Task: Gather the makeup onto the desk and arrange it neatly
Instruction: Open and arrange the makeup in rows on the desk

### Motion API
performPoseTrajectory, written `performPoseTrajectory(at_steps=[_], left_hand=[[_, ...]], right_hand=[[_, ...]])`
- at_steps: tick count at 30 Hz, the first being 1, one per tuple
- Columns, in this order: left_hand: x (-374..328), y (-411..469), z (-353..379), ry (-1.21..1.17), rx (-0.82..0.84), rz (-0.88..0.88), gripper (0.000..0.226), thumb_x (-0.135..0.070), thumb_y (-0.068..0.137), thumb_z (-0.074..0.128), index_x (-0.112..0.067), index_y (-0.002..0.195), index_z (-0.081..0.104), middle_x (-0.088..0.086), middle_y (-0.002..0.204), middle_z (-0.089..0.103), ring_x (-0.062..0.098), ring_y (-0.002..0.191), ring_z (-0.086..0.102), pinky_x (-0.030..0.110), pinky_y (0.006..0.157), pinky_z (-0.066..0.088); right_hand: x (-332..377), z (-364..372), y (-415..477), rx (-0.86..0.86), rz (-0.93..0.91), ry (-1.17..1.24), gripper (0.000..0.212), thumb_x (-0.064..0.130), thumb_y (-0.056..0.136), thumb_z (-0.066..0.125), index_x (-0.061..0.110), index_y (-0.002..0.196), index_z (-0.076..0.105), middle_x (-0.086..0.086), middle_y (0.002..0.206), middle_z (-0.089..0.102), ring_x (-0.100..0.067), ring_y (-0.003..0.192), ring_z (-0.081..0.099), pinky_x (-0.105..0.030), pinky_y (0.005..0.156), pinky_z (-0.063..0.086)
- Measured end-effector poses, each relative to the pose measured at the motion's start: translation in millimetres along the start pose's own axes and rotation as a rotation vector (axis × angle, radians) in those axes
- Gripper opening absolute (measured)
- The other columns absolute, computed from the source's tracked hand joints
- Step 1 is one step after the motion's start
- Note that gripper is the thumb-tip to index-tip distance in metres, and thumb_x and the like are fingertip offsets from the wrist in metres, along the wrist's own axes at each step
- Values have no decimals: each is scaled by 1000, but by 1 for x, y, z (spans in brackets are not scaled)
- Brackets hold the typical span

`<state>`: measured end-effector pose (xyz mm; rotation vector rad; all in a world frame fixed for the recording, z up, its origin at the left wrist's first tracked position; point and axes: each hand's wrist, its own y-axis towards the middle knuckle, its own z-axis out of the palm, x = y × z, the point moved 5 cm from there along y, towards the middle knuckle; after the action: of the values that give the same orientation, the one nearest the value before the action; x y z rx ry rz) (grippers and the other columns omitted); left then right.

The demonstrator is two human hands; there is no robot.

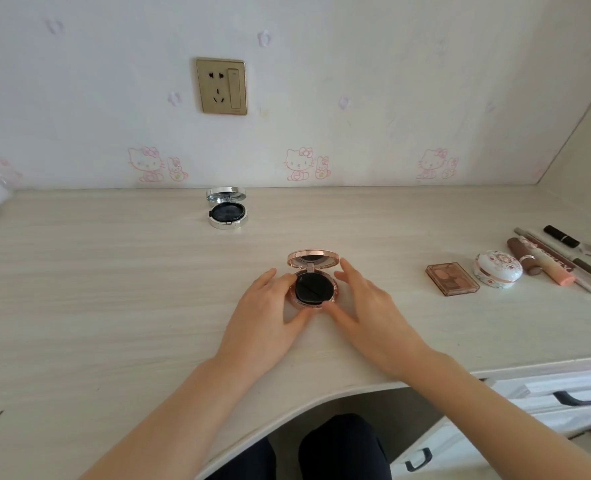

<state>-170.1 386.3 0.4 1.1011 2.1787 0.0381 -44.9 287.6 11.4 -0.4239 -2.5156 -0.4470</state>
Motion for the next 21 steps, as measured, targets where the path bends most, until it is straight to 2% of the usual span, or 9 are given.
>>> performPoseTrajectory(at_steps=[2, 4, 10, 12, 15, 19, 21], left_hand=[[-1, 0, 0, 32, 14, 24, 52, -50, 88, 57, -29, 135, 49, -14, 136, 53, 8, 140, 27, 23, 112, 24], [-2, 0, 0, 73, 26, 28, 52, -49, 90, 54, -28, 137, 46, -13, 138, 51, 9, 140, 26, 22, 111, 22], [3, 12, -1, 287, 86, 92, 58, -53, 94, 37, -22, 143, 39, -10, 146, 43, 13, 143, 25, 28, 115, 25], [6, 19, -3, 309, 92, 101, 65, -58, 90, 26, -21, 141, 43, -8, 143, 47, 15, 141, 30, 29, 113, 28], [9, 30, -4, 342, 57, 123, 77, -62, 84, 11, -19, 136, 48, -6, 137, 53, 18, 136, 38, 30, 109, 33], [23, 53, 0, 417, 19, 141, 69, -58, 89, 16, -16, 128, 55, -5, 125, 61, 20, 130, 46, 32, 105, 40], [31, 67, 1, 450, -4, 133, 58, -53, 93, 29, -14, 125, 58, -2, 122, 64, 23, 131, 47, 34, 104, 42]], right_hand=[[3, 4, 0, -9, -9, 19, 75, 40, 93, 54, 18, 151, 13, 5, 141, 45, -11, 130, 38, -2, 91, 18], [5, 5, 1, -27, -16, 25, 75, 38, 93, 54, 17, 151, 12, 4, 140, 46, -11, 130, 37, -2, 89, 17], [4, 12, 13, -25, -45, -31, 80, 41, 92, 56, 11, 151, 12, 2, 136, 49, -16, 129, 39, -17, 100, 29], [2, 13, 21, -43, -41, -55, 72, 41, 93, 54, 11, 148, 21, 2, 130, 55, -18, 126, 41, -24, 98, 36], [-1, 15, 36, -73, -8, -115, 48, 42, 93, 52, 17, 133, 44, 3, 119, 60, -18, 124, 42, -29, 92, 40], [-5, 24, 65, -51, -22, -219, 40, 39, 96, 48, 18, 129, 51, 5, 121, 59, -20, 125, 41, -32, 95, 40], [-8, 27, 82, -47, -31, -213, 40, 39, 96, 47, 18, 130, 51, 5, 125, 58, -21, 124, 42, -32, 97, 40]])
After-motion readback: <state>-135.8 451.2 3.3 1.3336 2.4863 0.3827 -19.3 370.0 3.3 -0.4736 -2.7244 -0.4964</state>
